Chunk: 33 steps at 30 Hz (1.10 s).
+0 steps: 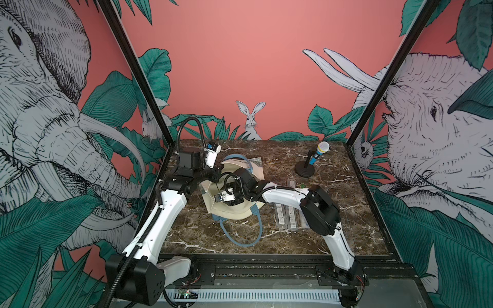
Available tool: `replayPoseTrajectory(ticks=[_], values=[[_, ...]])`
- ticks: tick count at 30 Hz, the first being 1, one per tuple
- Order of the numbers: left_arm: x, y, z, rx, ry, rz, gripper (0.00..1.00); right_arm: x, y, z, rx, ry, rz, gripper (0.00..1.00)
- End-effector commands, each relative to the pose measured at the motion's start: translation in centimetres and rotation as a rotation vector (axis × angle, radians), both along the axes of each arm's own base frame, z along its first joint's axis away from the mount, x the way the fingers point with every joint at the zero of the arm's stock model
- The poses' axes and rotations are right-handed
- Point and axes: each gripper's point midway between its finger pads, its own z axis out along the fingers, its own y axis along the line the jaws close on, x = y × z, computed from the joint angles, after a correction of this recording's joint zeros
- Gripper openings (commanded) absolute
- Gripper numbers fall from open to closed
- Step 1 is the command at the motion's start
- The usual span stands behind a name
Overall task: Take out the compass set from the canvas bag
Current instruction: Pick up the compass set from the canvas bag.
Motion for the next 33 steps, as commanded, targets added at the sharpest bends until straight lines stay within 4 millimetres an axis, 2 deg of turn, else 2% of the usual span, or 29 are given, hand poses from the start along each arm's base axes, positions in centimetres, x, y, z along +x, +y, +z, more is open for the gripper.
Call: replayPoseTrajectory(ticks=[1, 4, 10, 19, 21, 24, 28, 33], values=[[-0.9, -0.8, 2.1, -0.038, -0.053, -0.039, 0.0, 1.8, 1.0, 0.6, 0.027, -0.029, 0.013, 0.64], [-1.1, -1.1, 2.0, -0.041, -0.047, -0.047, 0.0, 3.4, 1.6, 0.7, 0.063, -0.023, -0.071, 0.67], [-1.3, -1.3, 2.1, -0.048, -0.05, -0.057, 0.0, 4.9, 1.5, 0.3, 0.059, -0.05, -0.154, 0.72], [-1.4, -1.6, 2.1, -0.068, -0.047, -0.066, 0.0, 8.3, 1.8, -4.1, -0.089, 0.092, -0.418, 0.79], [-1.4, -1.6, 2.0, -0.067, -0.047, -0.064, 0.0, 8.6, 2.1, -4.1, -0.125, 0.12, -0.462, 0.79], [-1.2, -1.5, 1.9, -0.061, -0.044, -0.059, 0.0, 8.4, 2.0, -4.2, -0.149, 0.206, -0.519, 0.76], [-1.1, -1.2, 1.8, -0.049, -0.046, -0.045, 0.0, 6.8, 2.0, -4.1, -0.145, 0.344, -0.535, 0.61], [-0.9, -1.0, 1.6, -0.036, -0.045, -0.037, 0.0, 4.4, 2.2, -2.0, -0.095, 0.502, -0.528, 0.48]])
